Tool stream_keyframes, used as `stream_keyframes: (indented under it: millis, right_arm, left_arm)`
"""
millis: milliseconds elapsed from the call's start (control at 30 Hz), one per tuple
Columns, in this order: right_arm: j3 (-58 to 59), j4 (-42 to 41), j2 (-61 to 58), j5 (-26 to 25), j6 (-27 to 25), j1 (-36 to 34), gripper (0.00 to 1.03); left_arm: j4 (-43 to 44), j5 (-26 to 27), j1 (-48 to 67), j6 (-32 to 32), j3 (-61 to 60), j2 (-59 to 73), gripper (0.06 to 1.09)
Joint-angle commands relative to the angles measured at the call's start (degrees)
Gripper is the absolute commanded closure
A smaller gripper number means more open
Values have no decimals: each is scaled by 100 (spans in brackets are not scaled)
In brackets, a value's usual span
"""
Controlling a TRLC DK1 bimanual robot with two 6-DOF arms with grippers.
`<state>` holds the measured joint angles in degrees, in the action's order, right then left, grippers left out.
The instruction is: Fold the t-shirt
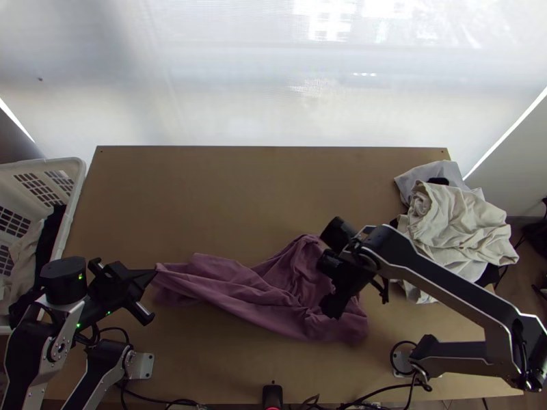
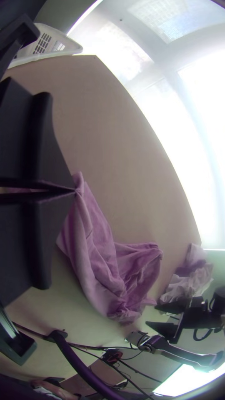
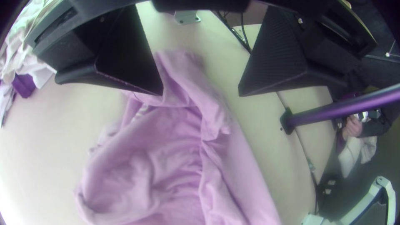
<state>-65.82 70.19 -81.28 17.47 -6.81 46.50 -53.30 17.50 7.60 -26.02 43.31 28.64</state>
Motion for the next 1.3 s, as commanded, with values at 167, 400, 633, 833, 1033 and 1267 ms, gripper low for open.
stream_keyframes:
  millis: [167,400,633,833,1033,1267]
  right_arm:
    - [-282,-603,-1268,-262,189,1432,16]
    - [-159,-1289,-1400,-473,259,1160,30]
    - [263,-1860,-1523,-631,215,1124,34]
    - [368,-1895,-1453,-666,180,1116,43]
    - [447,-1895,-1250,-666,74,1116,62]
    - [746,-1939,-1083,-605,-49,1116,94]
  left_arm:
    - [346,-89,-74,185,108,212,105]
    - [320,-106,-74,211,55,168,105]
    - [320,-124,-74,176,64,185,105]
    - [320,-124,-74,124,20,185,105]
    - [382,-124,-65,115,-24,203,105]
    - [487,-124,-74,106,-51,256,105]
